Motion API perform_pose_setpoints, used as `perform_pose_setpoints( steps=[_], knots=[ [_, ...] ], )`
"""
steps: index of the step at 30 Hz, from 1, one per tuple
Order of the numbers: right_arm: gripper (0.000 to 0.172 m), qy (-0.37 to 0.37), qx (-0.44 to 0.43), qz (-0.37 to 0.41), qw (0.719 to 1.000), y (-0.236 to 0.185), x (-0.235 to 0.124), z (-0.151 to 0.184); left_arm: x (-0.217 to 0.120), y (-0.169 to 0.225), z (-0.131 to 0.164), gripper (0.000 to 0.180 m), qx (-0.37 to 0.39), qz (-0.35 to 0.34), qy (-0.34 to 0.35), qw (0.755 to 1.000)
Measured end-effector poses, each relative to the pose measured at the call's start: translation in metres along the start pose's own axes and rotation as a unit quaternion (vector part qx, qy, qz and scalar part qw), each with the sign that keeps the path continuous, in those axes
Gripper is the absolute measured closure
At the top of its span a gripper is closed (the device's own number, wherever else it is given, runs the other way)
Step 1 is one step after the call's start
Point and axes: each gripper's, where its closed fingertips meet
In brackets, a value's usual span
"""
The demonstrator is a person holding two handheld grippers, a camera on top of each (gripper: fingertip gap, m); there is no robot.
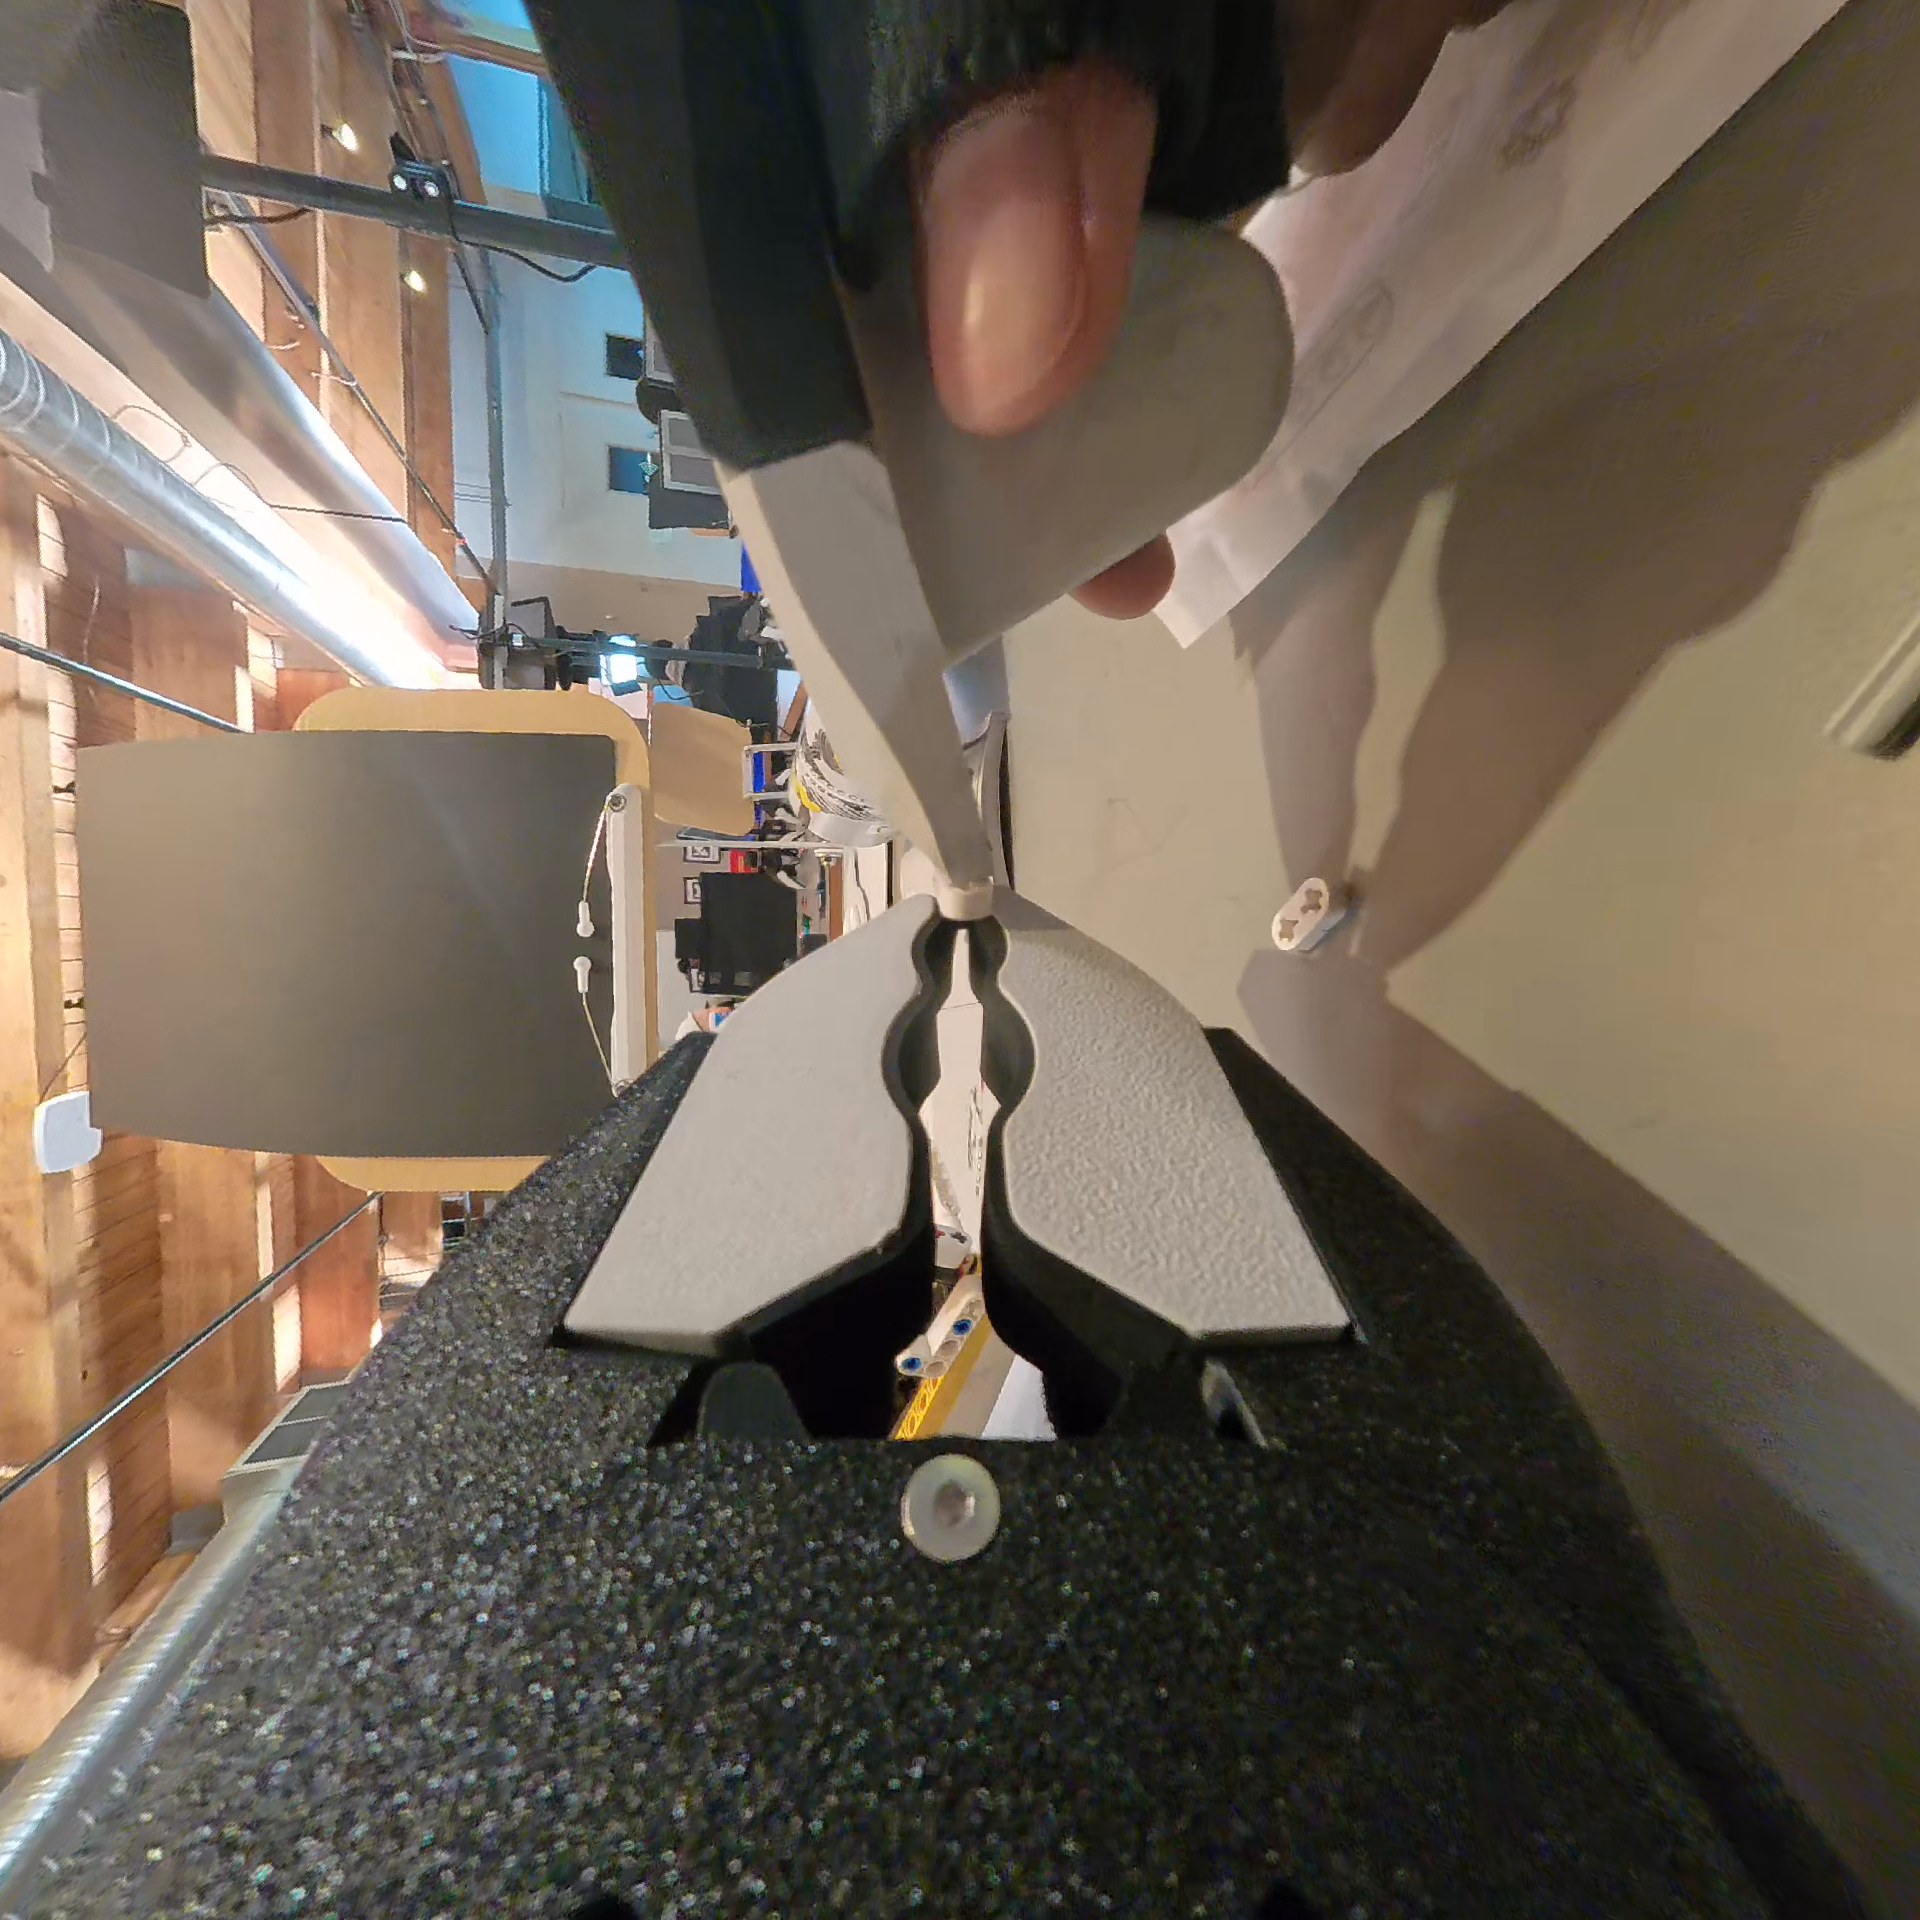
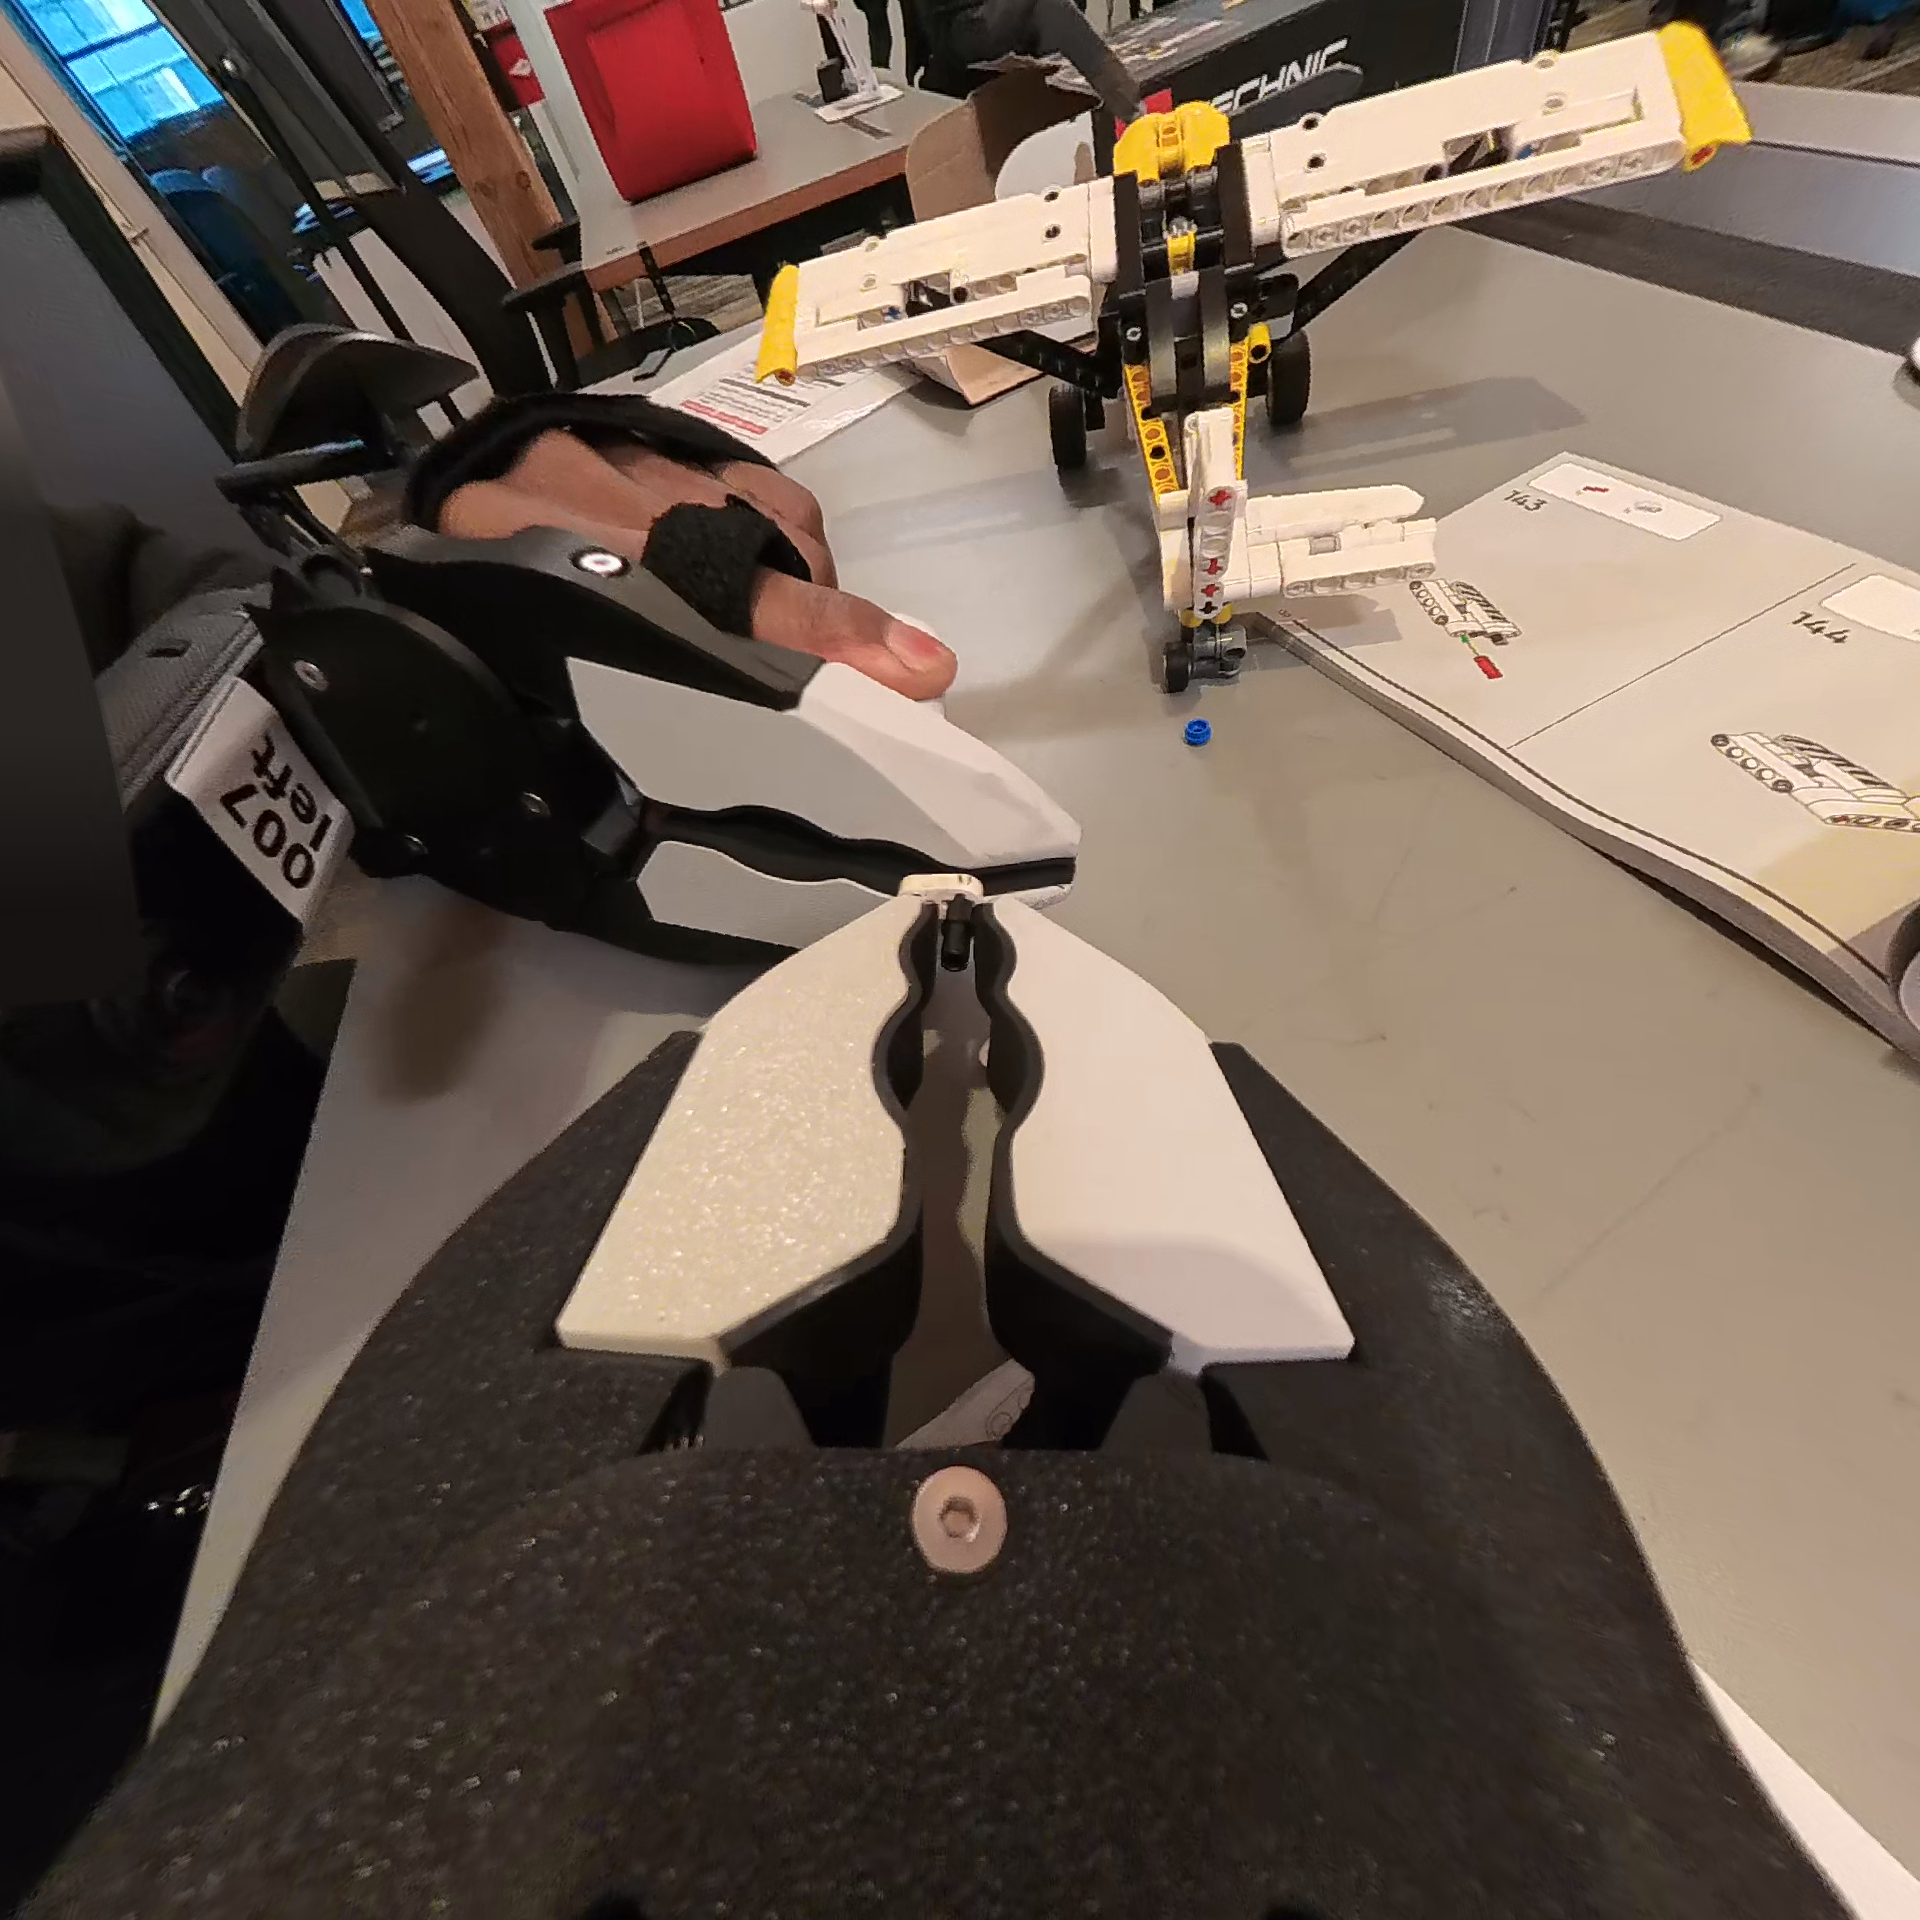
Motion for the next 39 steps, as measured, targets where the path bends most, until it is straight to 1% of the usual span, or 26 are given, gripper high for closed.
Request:
perform_pose_setpoints(
  steps=[6,11,15,21,25,31,33,34,37,39],
  knots=[
    [0.167,0.005,0.001,0.009,1.000,0.003,-0.001,-0.002,0.002,-0.001,0.000,0.176,-0.014,-0.004,0.008,1.000],
    [0.167,0.010,0.025,-0.002,1.000,0.005,-0.003,-0.004,0.002,-0.003,-0.003,0.171,-0.002,-0.025,0.021,0.999],
    [0.167,0.014,0.032,-0.015,0.999,0.003,-0.005,-0.006,0.004,-0.002,0.003,0.173,-0.015,-0.017,0.010,1.000],
    [0.167,0.012,0.039,-0.023,0.999,0.002,-0.005,-0.006,0.003,0.000,0.001,0.173,-0.014,-0.015,0.013,1.000],
    [0.167,0.007,0.042,-0.026,0.999,0.001,-0.004,-0.004,0.003,-0.001,0.001,0.180,-0.017,-0.018,0.008,1.000],
    [0.167,0.010,0.042,-0.030,0.999,-0.001,-0.004,-0.004,0.001,0.000,0.000,0.180,-0.026,-0.008,0.008,1.000],
    [0.167,-0.002,0.035,-0.030,0.999,-0.003,-0.001,0.000,-0.001,-0.003,-0.002,0.180,-0.027,-0.016,0.012,0.999],
    [0.167,-0.007,0.027,-0.023,0.999,-0.003,0.001,0.001,-0.003,-0.002,-0.008,0.180,-0.021,-0.012,0.025,0.999],
    [0.167,0.005,0.030,-0.002,1.000,0.000,0.003,-0.002,-0.001,-0.009,0.000,0.180,-0.020,-0.034,-0.020,0.999],
    [0.167,-0.003,0.026,-0.001,1.000,0.000,0.004,0.000,0.002,-0.004,0.001,0.180,-0.035,-0.014,-0.021,0.999]
  ],
)
Point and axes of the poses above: each gripper's, where its closed fingertips meet, x out along the fingers, z out of its underside, y = z × x across the jaws, and after that the axes turned 11 degrees about z, right-handed
